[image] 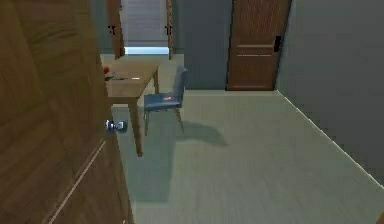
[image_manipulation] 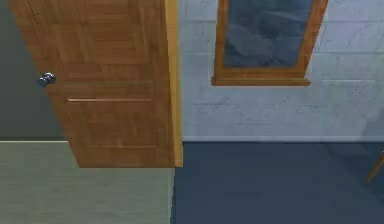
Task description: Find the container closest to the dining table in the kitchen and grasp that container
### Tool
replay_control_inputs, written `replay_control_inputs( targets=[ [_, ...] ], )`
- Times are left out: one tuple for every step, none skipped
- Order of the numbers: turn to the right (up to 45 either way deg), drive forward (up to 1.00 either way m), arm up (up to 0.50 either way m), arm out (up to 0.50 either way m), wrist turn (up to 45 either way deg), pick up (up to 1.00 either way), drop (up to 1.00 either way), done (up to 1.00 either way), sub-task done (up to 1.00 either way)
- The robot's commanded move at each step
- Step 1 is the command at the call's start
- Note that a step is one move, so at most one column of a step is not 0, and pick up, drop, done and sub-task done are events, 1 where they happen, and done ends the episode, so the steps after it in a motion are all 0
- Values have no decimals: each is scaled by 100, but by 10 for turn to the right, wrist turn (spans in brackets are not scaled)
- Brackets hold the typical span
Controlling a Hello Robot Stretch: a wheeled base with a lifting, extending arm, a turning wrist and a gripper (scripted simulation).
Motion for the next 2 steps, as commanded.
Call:
replay_control_inputs(
  targets=[
    [450, 0, 0, 0, 0, 0, 0, 0, 0],
    [420, 0, 0, 0, 0, 0, 0, 0, 0]
  ],
)
